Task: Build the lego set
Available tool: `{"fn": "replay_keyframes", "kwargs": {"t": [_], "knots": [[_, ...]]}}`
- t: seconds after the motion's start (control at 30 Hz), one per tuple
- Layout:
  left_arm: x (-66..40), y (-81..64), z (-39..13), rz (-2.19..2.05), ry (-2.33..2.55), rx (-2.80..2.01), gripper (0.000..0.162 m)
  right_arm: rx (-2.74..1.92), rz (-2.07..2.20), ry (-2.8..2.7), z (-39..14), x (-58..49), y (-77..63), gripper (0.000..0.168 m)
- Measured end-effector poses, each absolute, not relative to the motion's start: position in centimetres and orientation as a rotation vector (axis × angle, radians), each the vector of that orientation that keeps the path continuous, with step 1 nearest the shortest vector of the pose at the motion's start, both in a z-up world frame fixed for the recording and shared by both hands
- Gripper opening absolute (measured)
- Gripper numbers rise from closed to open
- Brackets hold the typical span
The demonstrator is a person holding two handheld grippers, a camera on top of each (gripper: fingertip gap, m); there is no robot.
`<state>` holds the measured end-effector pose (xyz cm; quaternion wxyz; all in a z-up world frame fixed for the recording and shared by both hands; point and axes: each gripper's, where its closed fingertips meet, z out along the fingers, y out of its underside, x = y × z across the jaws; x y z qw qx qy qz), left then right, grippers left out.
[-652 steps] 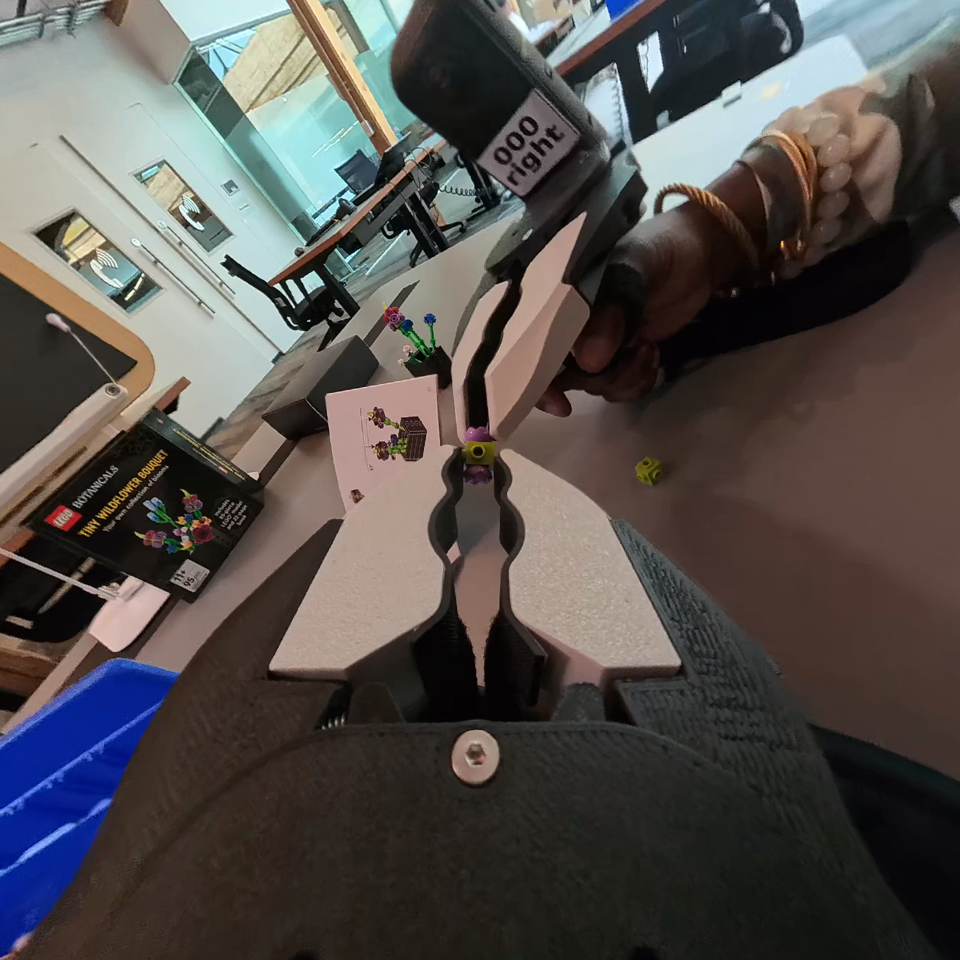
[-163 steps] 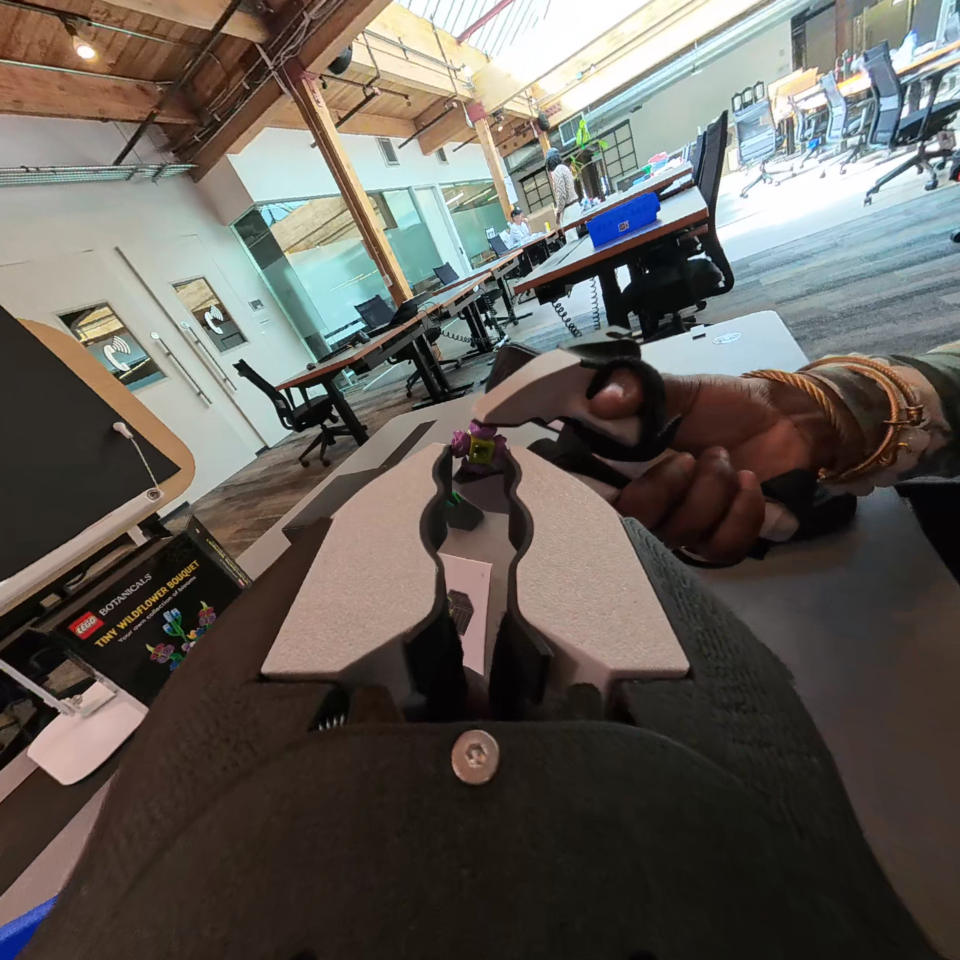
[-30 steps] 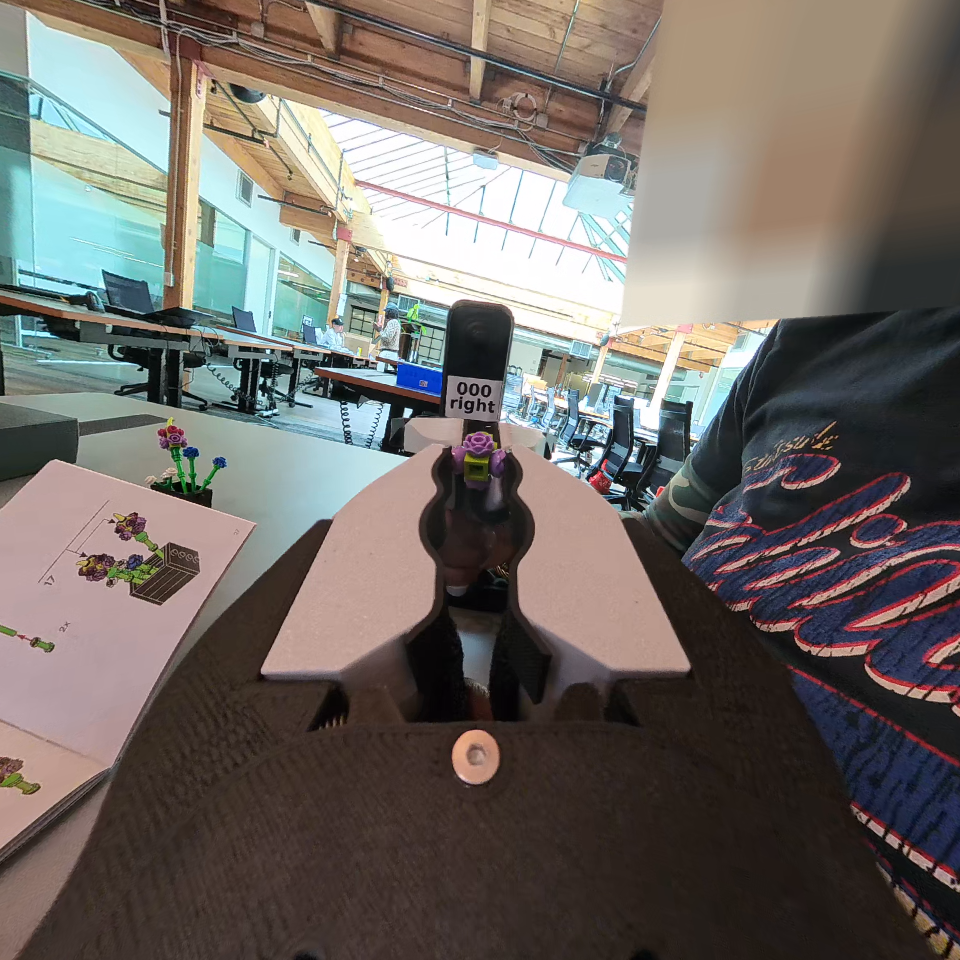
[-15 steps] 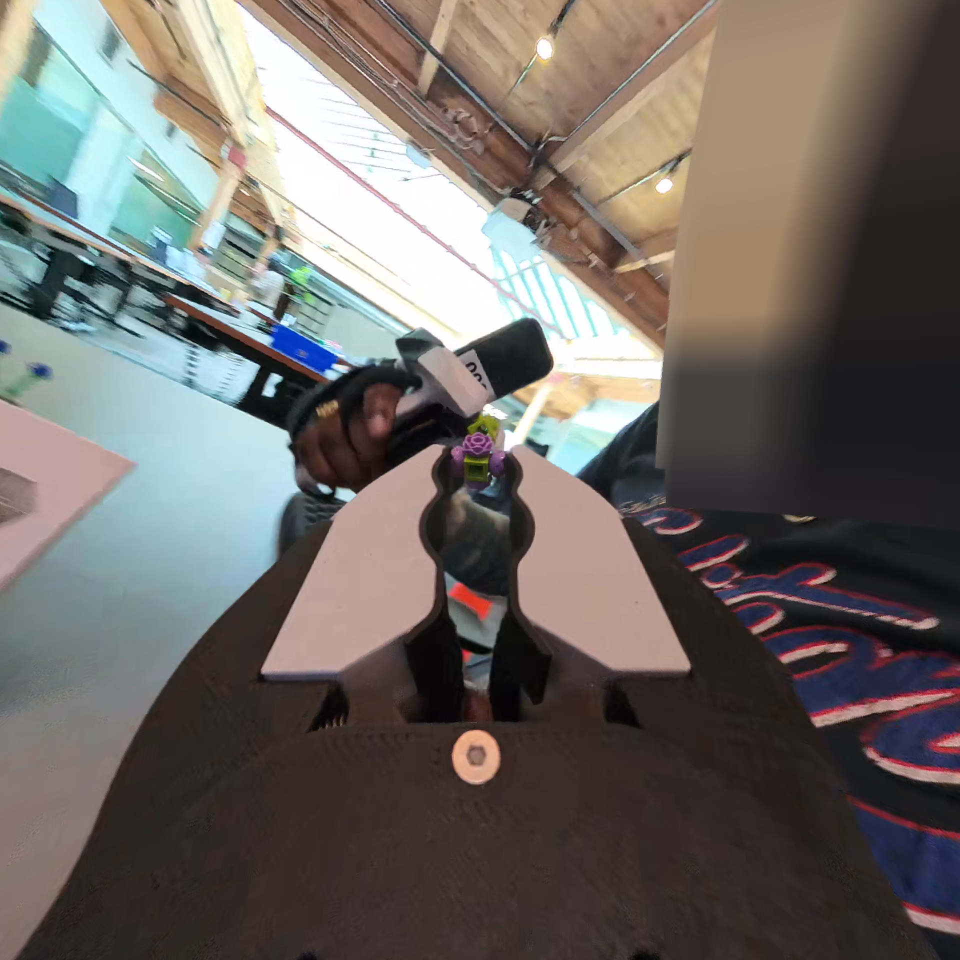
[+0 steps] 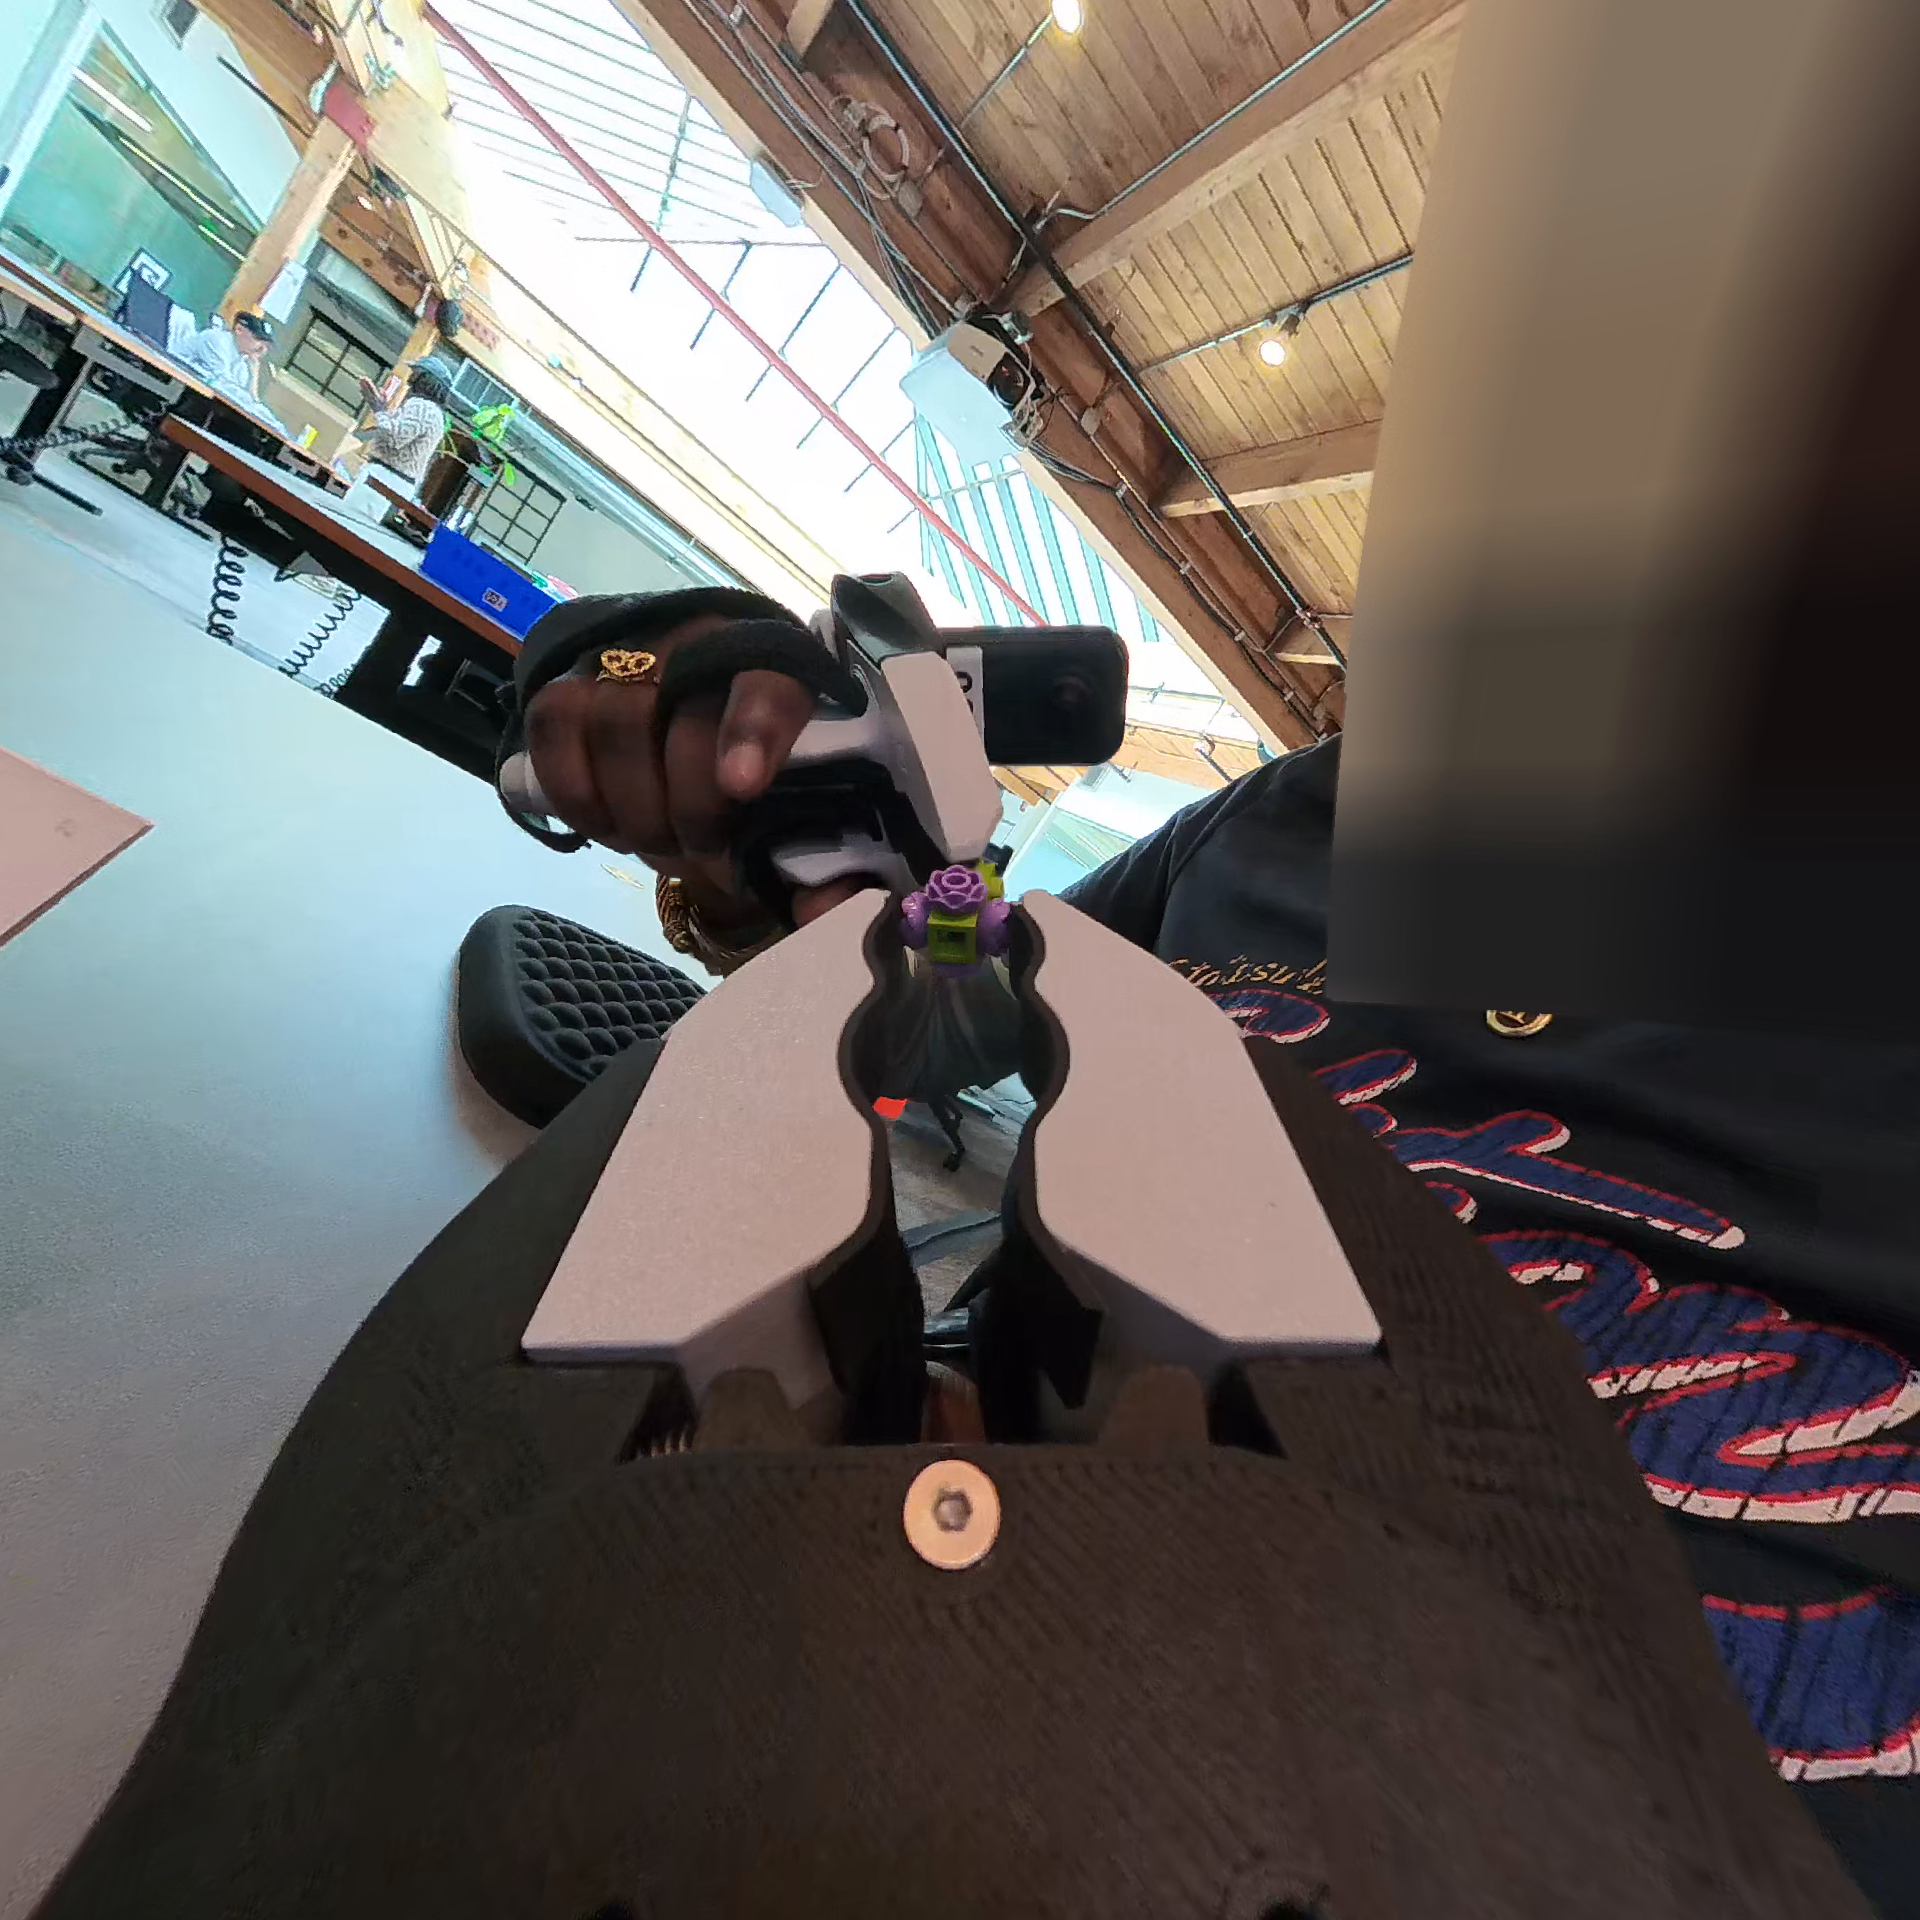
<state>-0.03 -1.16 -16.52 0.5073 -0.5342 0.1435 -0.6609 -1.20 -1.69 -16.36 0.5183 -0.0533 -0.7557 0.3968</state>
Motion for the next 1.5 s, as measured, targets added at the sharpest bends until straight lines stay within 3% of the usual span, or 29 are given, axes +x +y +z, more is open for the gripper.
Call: {"fn": "replay_keyframes", "kwargs": {"t": [0.83,1.5], "knots": [[1.2,-1.5,-17.9,-1.604,0.423,-1.393,0.019,-0.095,0.958,-1.954,-18.1,-0.1,-1.9,0.012],[1.3,0.7,-20.2,-1.444,0.304,-1.594,0.019,-0.214,0.568,-2.028,-20.6,-0.1,0.5,0.011]]}}
